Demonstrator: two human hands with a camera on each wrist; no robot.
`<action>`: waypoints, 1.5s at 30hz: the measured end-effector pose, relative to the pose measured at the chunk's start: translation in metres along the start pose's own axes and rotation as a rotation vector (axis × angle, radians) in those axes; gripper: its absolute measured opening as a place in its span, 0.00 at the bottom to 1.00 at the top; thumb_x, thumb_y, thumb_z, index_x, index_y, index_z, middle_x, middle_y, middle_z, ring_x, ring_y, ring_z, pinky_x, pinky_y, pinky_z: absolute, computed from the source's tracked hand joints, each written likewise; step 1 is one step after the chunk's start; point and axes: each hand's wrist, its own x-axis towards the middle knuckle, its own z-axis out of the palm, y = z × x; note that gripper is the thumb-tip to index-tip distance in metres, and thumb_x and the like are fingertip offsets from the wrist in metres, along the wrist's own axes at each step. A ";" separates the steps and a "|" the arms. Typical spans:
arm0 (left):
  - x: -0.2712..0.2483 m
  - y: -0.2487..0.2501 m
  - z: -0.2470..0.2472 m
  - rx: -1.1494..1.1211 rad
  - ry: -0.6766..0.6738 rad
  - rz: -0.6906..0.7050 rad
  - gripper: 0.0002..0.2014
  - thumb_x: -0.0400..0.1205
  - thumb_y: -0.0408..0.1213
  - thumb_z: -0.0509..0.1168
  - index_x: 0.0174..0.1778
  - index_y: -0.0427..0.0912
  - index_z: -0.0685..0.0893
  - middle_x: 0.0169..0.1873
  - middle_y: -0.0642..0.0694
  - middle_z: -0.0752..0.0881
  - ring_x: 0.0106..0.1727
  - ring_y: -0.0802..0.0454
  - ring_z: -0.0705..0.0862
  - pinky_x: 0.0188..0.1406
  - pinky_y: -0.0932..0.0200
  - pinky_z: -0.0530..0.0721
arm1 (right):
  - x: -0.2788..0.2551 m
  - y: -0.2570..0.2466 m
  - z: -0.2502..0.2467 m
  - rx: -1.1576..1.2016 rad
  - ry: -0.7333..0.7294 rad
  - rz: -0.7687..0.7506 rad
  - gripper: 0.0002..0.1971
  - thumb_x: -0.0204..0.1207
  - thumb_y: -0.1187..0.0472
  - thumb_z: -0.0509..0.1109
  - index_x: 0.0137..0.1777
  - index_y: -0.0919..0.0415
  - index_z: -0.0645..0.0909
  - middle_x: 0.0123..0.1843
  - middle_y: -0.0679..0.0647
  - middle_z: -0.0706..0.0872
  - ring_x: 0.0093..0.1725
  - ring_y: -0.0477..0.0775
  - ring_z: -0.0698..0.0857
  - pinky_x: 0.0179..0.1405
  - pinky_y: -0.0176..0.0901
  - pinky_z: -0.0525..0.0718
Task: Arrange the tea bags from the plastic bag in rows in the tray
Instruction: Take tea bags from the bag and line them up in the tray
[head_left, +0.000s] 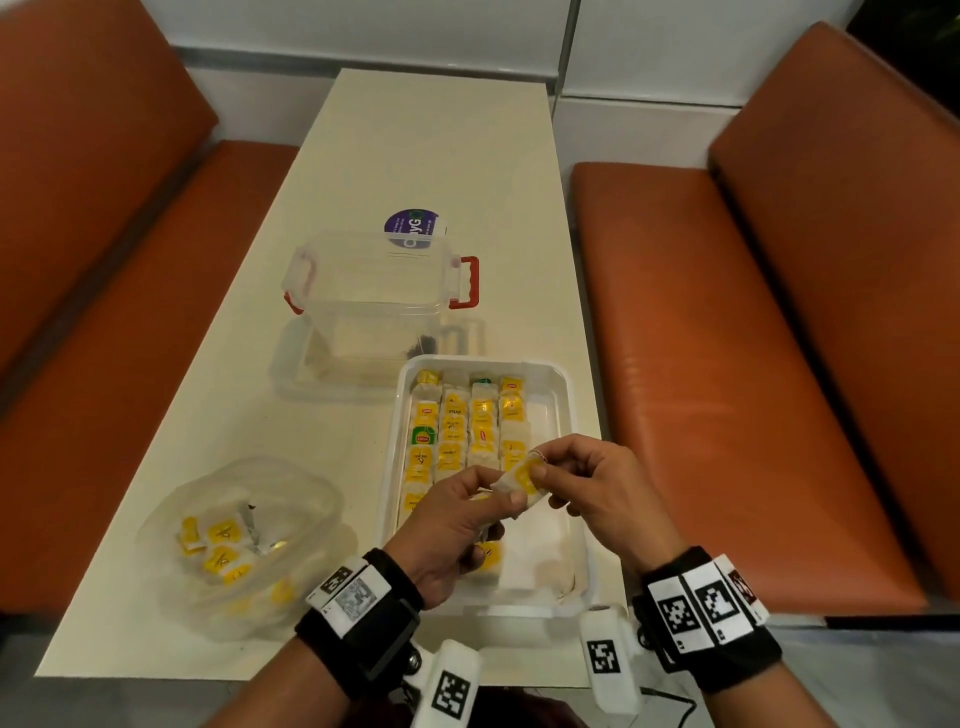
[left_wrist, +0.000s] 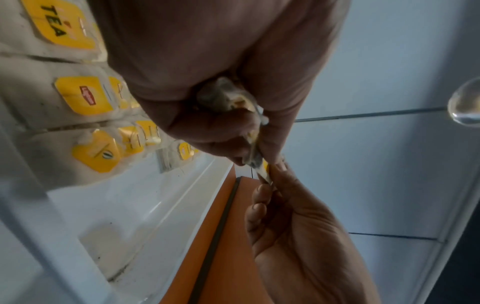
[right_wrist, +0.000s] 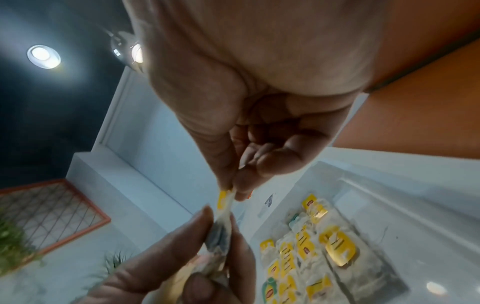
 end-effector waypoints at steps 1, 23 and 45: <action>0.000 -0.001 -0.001 0.017 0.008 0.004 0.08 0.77 0.37 0.77 0.48 0.50 0.87 0.34 0.51 0.85 0.31 0.58 0.76 0.23 0.65 0.63 | 0.000 0.000 0.000 -0.041 -0.014 -0.018 0.03 0.78 0.62 0.77 0.50 0.56 0.89 0.33 0.52 0.90 0.31 0.46 0.85 0.31 0.34 0.78; -0.020 -0.001 -0.048 -0.303 0.025 -0.036 0.22 0.79 0.14 0.58 0.63 0.35 0.86 0.55 0.33 0.90 0.45 0.46 0.90 0.39 0.55 0.91 | 0.050 0.002 0.011 -1.147 -0.331 0.005 0.09 0.81 0.57 0.70 0.57 0.43 0.85 0.53 0.44 0.88 0.53 0.52 0.86 0.41 0.40 0.75; -0.023 0.000 -0.047 -0.185 0.048 -0.045 0.11 0.81 0.27 0.70 0.56 0.42 0.91 0.35 0.45 0.87 0.35 0.54 0.85 0.28 0.62 0.85 | 0.083 0.000 0.026 -1.154 -0.277 0.112 0.11 0.78 0.61 0.71 0.43 0.40 0.81 0.50 0.45 0.87 0.49 0.53 0.87 0.39 0.42 0.79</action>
